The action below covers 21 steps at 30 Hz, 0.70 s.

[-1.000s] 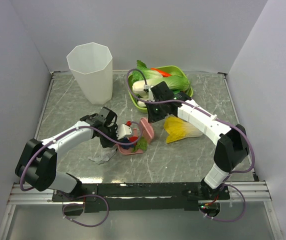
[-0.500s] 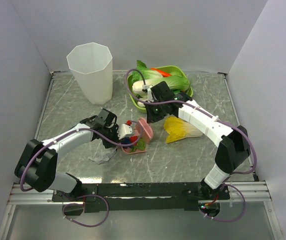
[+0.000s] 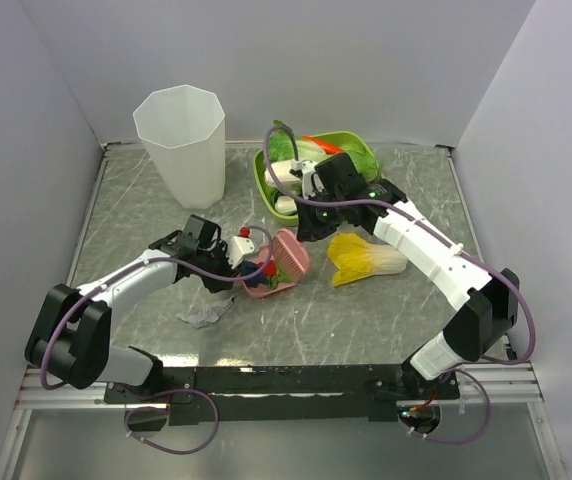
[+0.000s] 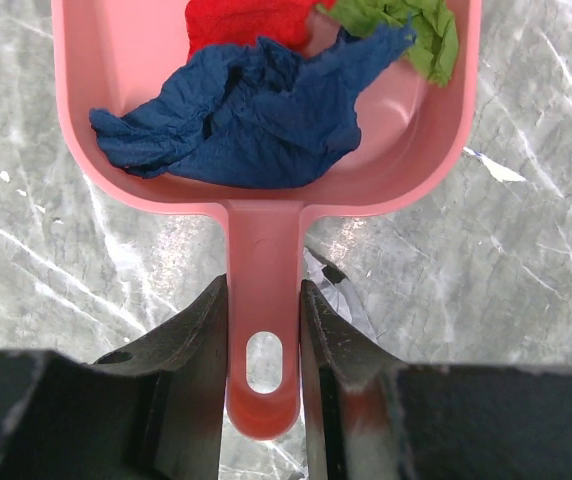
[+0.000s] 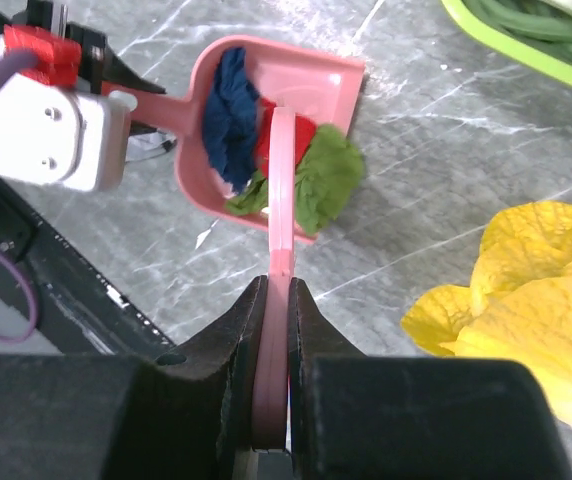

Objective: Sweep away the paper scraps from the table

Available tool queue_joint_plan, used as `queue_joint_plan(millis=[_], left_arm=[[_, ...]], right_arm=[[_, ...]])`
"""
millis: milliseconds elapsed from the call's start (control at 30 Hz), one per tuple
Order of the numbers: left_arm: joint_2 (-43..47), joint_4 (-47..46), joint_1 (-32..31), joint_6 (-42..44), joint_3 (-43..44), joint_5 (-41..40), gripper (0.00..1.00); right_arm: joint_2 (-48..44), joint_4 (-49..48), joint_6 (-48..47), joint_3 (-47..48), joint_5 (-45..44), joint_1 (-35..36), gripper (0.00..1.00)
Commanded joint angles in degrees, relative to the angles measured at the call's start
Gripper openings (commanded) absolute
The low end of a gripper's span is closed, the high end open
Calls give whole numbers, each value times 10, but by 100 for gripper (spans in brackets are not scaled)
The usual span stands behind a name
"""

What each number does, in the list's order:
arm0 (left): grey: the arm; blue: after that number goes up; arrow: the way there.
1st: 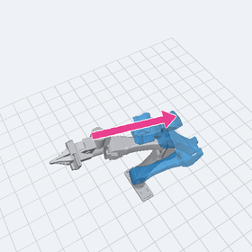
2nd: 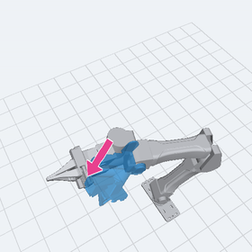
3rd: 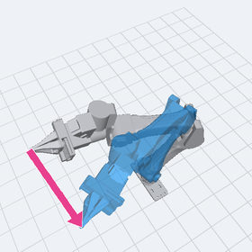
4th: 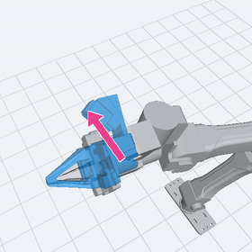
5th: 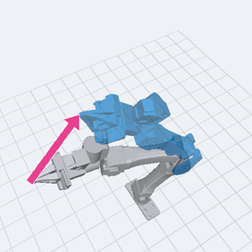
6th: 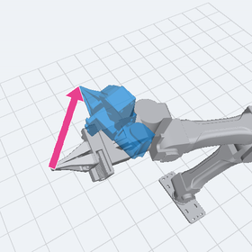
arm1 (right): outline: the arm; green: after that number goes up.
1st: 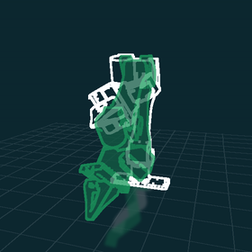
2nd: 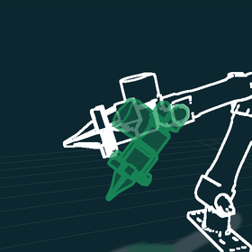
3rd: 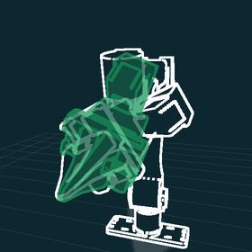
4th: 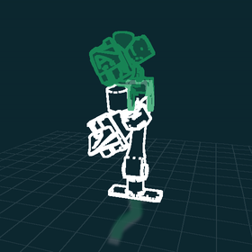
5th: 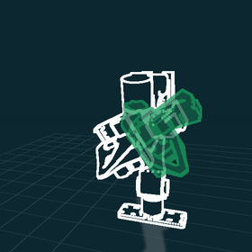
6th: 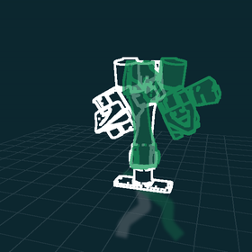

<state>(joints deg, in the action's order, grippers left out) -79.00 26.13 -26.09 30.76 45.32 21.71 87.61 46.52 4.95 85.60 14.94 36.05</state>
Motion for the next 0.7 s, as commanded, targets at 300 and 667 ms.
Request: queue_joint_plan(millis=[300, 667], left_arm=[[107, -14, 18, -16, -9, 58, 1], [144, 30, 24, -32, 104, 39, 1]], right_arm=[[-89, -41, -33, 116, 55, -101, 0], [-174, -101, -10, 66, -63, -210, 0]])
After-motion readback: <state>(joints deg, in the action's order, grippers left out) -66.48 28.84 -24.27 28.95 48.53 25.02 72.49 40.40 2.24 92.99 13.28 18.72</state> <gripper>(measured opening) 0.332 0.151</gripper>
